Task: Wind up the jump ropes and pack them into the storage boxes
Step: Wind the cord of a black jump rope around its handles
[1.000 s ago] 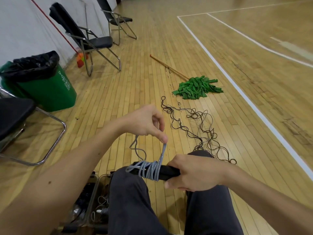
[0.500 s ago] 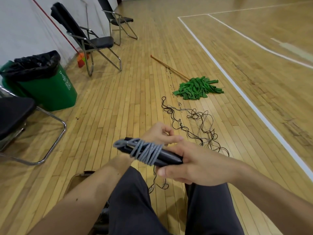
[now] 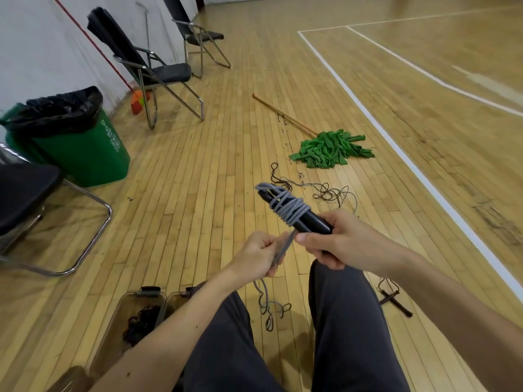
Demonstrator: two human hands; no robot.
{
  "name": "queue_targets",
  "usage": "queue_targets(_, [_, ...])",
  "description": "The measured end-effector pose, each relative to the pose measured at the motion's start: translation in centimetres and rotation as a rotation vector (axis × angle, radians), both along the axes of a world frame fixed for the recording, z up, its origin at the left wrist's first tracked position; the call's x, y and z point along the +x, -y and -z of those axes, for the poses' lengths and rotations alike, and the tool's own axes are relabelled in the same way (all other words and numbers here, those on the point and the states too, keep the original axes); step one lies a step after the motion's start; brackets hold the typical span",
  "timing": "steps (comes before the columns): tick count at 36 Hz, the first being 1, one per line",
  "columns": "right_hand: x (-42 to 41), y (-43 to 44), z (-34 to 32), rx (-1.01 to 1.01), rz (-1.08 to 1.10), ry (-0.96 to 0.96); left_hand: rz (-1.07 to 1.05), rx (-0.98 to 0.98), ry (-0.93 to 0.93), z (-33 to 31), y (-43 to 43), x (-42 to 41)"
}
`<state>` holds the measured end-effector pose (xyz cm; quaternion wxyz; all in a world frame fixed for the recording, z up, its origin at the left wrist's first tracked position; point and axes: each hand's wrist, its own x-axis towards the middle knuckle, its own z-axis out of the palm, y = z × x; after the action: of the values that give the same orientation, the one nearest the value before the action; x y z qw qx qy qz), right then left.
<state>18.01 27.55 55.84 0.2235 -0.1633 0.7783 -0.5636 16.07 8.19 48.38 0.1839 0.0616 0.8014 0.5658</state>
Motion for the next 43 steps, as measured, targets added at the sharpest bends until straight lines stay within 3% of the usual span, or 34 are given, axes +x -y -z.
queue_targets(15, [-3.3,-2.2,5.3,0.121,0.222,0.08,0.032,-0.078,-0.113,0.4,0.4,1.3])
queue_targets(19, [-4.1,-2.8,6.2,0.173,0.26,0.088,0.079,-0.232,-0.153,-0.2,0.8,1.1])
queue_targets(27, [-5.1,-3.0,8.4,0.257,0.296,0.107,0.226,-0.741,-0.421,-2.9,1.0,0.6])
queue_targets(38, [-5.7,-1.0,8.9,0.292,0.244,0.138,0.411,-1.197,-0.678,-7.2,-0.2,0.2])
queue_targets(43, [-5.5,-0.4,7.9,0.317,0.2,0.179,0.493,-1.279,-0.764,-9.9,-0.1,-0.8])
